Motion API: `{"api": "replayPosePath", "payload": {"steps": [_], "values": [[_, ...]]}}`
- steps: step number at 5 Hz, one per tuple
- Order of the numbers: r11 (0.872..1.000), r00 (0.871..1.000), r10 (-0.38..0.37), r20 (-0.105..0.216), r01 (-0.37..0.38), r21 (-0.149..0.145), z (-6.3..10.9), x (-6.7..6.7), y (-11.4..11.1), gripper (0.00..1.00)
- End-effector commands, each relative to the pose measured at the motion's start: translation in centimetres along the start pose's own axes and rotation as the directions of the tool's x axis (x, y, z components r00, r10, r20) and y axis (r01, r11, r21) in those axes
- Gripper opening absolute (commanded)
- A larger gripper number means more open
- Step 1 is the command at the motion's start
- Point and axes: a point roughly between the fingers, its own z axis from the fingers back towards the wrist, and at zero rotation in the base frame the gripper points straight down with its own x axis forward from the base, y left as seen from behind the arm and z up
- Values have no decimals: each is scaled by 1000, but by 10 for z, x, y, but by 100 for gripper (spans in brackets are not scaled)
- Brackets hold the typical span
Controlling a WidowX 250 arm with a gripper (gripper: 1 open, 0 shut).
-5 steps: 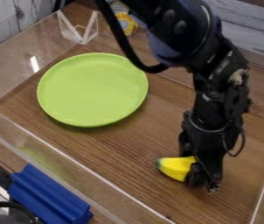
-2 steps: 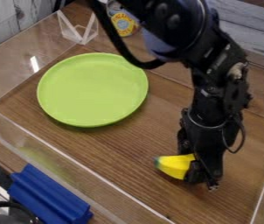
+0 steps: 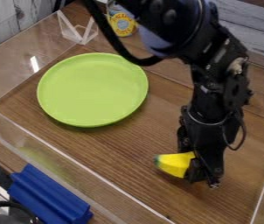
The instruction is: Put the banana in the green plate
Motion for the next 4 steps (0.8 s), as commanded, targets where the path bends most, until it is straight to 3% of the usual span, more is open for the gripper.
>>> {"api": "replayPosePath", "payload": {"steps": [1, 4], "values": [[1000, 999, 5, 53, -7, 25, 18, 5, 6, 0], [999, 999, 11, 30, -12, 37, 26, 2, 12, 0]]}}
